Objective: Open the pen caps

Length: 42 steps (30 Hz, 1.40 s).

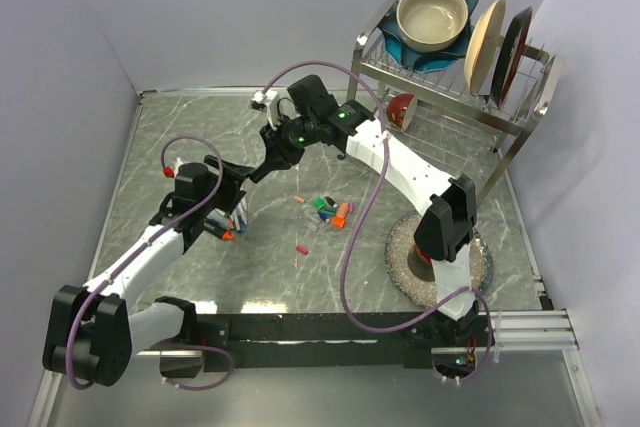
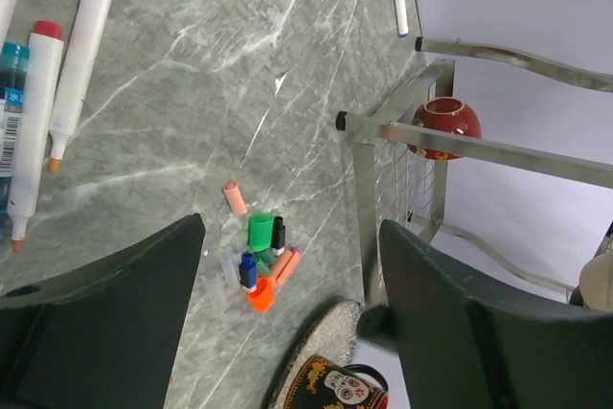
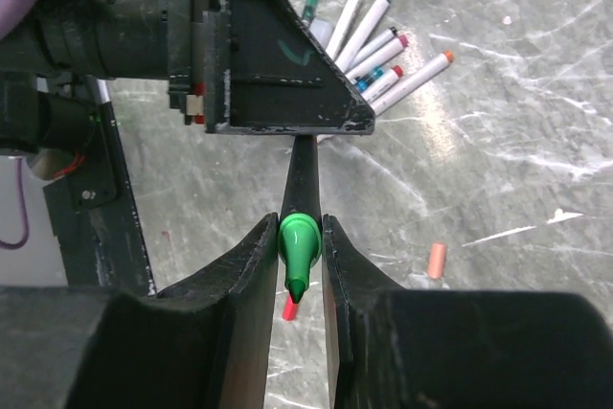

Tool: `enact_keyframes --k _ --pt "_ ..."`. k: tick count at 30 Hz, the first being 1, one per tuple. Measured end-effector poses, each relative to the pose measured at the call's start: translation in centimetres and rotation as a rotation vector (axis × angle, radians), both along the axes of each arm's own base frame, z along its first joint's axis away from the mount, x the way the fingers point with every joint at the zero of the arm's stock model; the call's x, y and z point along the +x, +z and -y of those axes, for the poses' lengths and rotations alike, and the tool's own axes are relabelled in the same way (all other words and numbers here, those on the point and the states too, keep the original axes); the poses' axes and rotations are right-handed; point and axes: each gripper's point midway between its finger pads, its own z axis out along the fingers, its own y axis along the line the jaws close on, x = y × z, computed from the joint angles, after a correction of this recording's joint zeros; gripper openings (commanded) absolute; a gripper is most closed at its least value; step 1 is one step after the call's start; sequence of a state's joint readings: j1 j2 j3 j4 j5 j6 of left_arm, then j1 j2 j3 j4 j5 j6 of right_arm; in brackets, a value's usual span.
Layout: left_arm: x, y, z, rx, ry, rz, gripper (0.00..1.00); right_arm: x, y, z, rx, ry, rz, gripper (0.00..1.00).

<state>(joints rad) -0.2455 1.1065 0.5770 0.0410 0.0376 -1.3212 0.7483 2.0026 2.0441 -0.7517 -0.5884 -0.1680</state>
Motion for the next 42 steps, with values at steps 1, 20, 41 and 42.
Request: enact_keyframes --k 1,20,41,42 --pt "0.1 0.0 -0.2 0.004 0.004 0.001 0.87 0.1 -0.1 0.1 -0.004 -0.004 0.005 0.0" --pt "-2.5 13.9 -11.4 0.596 0.008 0.4 0.99 22.0 -7.1 6.4 -0.632 -0.263 0.783 0.0" --pt "-2.6 6.3 -12.7 0.751 -0.041 0.187 0.99 33.6 -7.8 14.1 -0.902 -0.311 1.131 0.0" --pt "-2.6 6.3 -12.8 0.753 -0.039 0.186 1.0 33.7 -8.1 14.2 -0.905 -0.307 1.129 0.0"
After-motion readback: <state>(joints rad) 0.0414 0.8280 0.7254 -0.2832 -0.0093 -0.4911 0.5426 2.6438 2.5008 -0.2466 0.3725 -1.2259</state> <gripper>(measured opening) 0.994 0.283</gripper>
